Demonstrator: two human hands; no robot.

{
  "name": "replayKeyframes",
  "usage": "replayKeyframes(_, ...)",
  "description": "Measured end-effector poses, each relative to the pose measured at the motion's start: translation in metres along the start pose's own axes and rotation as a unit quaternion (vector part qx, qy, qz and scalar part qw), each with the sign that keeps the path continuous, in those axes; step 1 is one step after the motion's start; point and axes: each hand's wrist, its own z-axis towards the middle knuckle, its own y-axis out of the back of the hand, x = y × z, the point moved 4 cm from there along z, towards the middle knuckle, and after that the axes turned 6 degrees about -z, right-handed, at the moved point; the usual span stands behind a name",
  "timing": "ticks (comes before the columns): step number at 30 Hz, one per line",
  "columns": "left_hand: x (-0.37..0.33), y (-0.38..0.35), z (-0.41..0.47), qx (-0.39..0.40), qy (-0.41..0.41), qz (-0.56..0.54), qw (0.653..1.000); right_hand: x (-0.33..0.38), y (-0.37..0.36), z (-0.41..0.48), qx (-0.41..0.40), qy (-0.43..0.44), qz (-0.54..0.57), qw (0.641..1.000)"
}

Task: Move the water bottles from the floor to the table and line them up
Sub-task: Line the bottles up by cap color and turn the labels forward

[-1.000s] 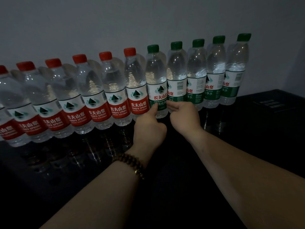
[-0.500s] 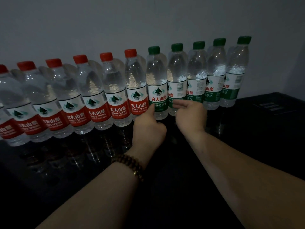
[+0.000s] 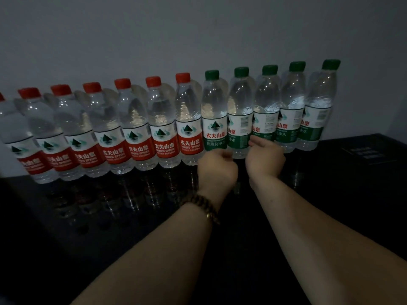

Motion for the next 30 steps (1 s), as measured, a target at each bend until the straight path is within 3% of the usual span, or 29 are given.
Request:
replayKeyframes(2,-0.0002,0.0003,-0.0080,-0.042,-0.043,-0.002,0.998,0.0004,-0.0025,-0.0016,0.020,0.015,-0.005,1.000)
replayKeyframes(5,-0.0025,-0.0012,-0.0072,-0.033,-0.080,-0.004,0.996,0.0016,-0.0078,-0.0021,0.047,0.051,-0.030,0.997)
replayKeyframes(9,-0.0031,0.0003,-0.0041,-0.038,-0.076,-0.018,0.996,0.0023,-0.0033,-0.0013,-0.011,0.058,-0.035,0.998)
replayKeyframes(14,-0.0043,-0.0029,-0.0048,-0.024,-0.083,-0.018,0.996,0.0033,-0.0073,-0.0033,0.032,0.076,-0.042,0.996)
replayKeyframes(19,-0.0031,-0.0027,-0.0038,-0.013,-0.063,-0.026,0.998,0.0025,-0.0025,-0.0024,-0.009,0.072,-0.054,0.996)
replayKeyframes(24,-0.0037,-0.0024,-0.0040,-0.011,-0.071,-0.030,0.997,0.0020,-0.0080,-0.0036,0.040,0.077,-0.044,0.995)
replayKeyframes(30,-0.0010,-0.0040,0.0000,-0.002,-0.074,-0.030,0.997,0.0021,-0.0048,-0.0027,-0.003,0.085,-0.058,0.995)
